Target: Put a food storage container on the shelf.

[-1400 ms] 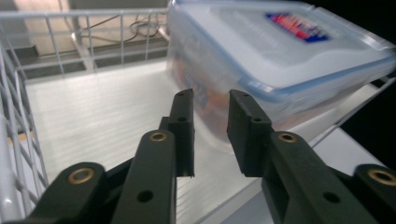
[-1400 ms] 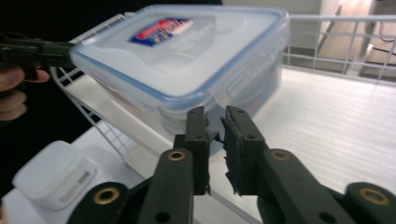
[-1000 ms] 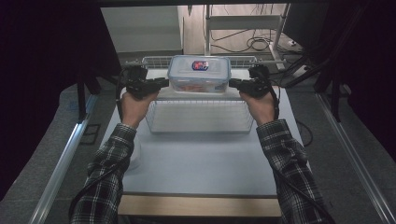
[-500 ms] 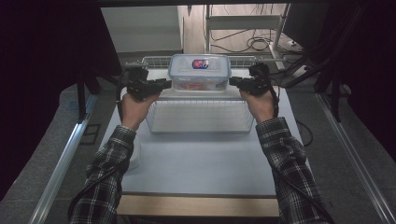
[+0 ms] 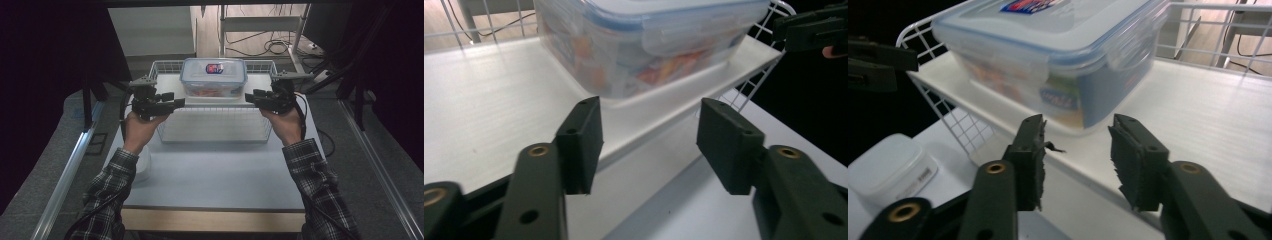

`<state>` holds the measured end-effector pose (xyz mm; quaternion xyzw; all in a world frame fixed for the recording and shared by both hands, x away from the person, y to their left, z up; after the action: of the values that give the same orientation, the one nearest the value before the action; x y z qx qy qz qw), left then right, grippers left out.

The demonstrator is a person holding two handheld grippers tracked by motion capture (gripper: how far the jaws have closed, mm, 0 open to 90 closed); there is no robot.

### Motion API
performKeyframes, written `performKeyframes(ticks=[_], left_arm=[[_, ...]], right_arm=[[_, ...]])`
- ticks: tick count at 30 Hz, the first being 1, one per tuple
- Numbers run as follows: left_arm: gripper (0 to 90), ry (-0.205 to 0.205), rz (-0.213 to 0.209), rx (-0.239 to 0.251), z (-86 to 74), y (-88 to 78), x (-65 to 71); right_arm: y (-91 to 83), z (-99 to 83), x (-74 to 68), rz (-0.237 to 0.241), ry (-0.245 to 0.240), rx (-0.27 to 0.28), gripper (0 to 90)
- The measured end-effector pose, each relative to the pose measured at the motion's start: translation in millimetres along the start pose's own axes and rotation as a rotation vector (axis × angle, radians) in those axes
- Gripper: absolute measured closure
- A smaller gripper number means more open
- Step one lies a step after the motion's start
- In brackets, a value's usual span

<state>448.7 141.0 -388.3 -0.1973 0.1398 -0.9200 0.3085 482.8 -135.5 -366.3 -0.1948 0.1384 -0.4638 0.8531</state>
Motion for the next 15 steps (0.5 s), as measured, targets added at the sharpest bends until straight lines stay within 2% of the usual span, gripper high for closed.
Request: performKeyframes(ticks=[7, 15], left_arm=[[33.3, 0.019, 0.003, -0.001, -22.6, -8.4, 6.4], [25.5, 0.026, -0.003, -0.004, -45.5, -14.4, 16.6]], right_arm=[[-9.7, -15.2, -10.5, 0.014, -0.053, 0.002, 44.5], [-17.6, -35.1, -21.9, 0.022, -0.104, -0.014, 28.0]])
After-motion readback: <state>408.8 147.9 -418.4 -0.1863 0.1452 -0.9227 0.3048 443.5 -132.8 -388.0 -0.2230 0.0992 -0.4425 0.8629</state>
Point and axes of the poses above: each handheld gripper's, and its own axes: y roughly forward along the jaws, z roughly out of its top, x roughly to its right, the point moved 8 cm from there along y, roughly forward along the jaws, and after that the axes turned 11 degrees about -z, right-handed, at the moved point
